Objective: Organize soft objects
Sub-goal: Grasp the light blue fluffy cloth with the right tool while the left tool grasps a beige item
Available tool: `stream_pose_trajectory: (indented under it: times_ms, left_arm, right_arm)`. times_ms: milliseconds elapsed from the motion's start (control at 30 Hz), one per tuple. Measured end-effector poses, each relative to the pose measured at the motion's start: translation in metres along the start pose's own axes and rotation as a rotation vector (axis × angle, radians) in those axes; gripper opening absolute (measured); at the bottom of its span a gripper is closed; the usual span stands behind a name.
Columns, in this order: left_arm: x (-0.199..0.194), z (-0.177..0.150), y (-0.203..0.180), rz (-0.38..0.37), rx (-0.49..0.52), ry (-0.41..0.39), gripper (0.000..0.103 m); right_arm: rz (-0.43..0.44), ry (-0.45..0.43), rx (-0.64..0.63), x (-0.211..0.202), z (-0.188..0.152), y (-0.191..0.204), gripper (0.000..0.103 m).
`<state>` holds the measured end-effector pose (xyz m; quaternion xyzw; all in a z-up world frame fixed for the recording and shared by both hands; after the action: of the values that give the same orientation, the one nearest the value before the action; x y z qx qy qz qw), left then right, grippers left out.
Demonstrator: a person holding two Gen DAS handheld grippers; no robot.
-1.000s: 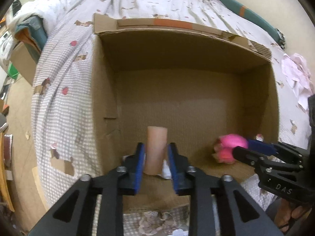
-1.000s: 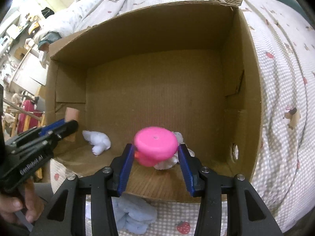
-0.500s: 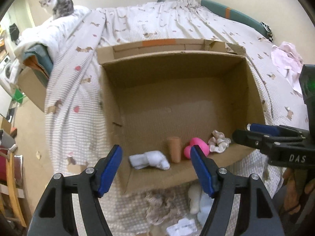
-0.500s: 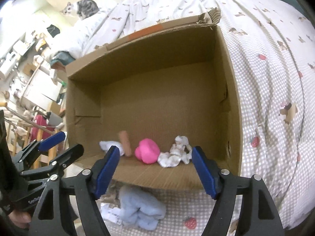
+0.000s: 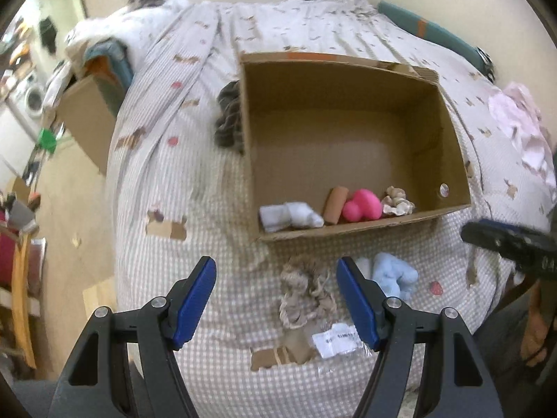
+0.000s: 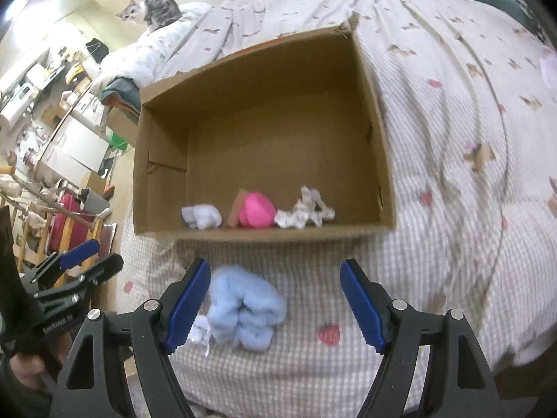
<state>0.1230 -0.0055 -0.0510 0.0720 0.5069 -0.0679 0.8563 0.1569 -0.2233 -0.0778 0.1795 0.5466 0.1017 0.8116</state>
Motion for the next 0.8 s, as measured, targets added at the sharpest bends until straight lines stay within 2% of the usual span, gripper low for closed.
stream_pose_trajectory:
  times_ms: [100,200,333,433,500,600,633,667,733,800]
  left_arm:
    - [0.001,-0.009,0.013,0.008,-0.062,0.019,0.069]
    - [0.016,-0.020,0.024,0.048,-0.092,0.087,0.069]
    - [0.041,-0.049,0.033,-0.019,-0.173,0.199,0.069]
    - [0.057,-0.072,0.028,-0.102,-0.214,0.276,0.068]
    - [0.060,-0.077,0.025,-0.118,-0.213,0.288,0.068]
    - [0.061,-0.078,0.027,-0.098,-0.203,0.280,0.067]
    - [0.064,-0.079,0.027,-0.094,-0.211,0.290,0.062]
    - [0.069,-0.081,0.027,-0.101,-0.219,0.308,0.049]
    - [0.078,-0.086,0.024,-0.103,-0.216,0.357,0.037]
    - [0.083,-0.086,0.025,-0.107,-0.216,0.377,0.037]
  right_arm:
    - [0.008,0.005,0.019,-0.003,-0.011,0.000,0.081]
    - [0.024,0.021,0.031,-0.005,-0.026,0.000,0.081]
    - [0.006,0.038,0.013,-0.005,-0.043,-0.003,0.081]
    - [-0.009,0.044,0.011,-0.006,-0.048,-0.009,0.081]
    - [-0.016,0.054,0.019,-0.004,-0.050,-0.014,0.081]
    - [-0.019,0.074,0.036,0.002,-0.051,-0.019,0.081]
    - [-0.017,0.075,0.037,0.003,-0.051,-0.018,0.081]
    - [-0.017,0.075,0.035,0.005,-0.051,-0.016,0.081]
    - [-0.021,0.075,0.024,0.006,-0.049,-0.014,0.081]
    - [-0.025,0.077,0.021,0.007,-0.049,-0.014,0.081]
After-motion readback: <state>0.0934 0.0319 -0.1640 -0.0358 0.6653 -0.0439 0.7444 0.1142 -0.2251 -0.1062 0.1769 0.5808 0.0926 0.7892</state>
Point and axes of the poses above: each gripper's, at about its wrist camera, not at the fingertips, and x roughly the way its jaws point, y to its left, z to its top, the point moved 5 cm from there along x, roughly the way its jaws point, and after that the axes turned 8 degrees about x, right-handed, at the moved point
